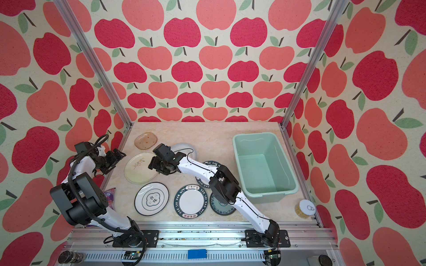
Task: Place the plates into the plastic bin on the countertop
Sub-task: Pick up the plate from the middle-left of the table.
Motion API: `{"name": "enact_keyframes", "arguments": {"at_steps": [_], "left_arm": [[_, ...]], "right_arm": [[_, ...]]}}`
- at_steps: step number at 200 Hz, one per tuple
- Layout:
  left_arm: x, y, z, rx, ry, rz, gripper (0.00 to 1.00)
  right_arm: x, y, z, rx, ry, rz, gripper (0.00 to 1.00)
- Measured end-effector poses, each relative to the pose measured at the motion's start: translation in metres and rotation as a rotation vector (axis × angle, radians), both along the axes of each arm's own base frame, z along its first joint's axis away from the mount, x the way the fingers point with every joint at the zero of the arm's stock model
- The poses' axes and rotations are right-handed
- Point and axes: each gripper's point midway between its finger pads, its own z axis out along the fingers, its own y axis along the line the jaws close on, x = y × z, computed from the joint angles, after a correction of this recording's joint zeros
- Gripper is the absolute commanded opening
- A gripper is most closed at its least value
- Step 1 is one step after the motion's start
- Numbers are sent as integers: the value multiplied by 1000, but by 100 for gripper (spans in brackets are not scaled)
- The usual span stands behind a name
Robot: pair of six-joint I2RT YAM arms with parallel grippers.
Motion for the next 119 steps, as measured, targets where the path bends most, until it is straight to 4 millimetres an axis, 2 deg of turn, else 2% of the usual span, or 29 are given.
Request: {"name": "enact_keyframes", "arguments": {"at_steps": [31,58,90,119], "left_arm": [[11,-2,-31,-38,32,-23,99],[19,-6,-46,-50,39,-43,100],[29,-4,-57,-43,46,-71,99],[38,0,-57,-11,38,-98,98]], "right_arm": [[4,2,-5,9,25,-27,68],[6,7,-15,12,46,-44,69],[4,7,-28,0,88,-60,68],[3,8,-28,5,114,-77,68]]}}
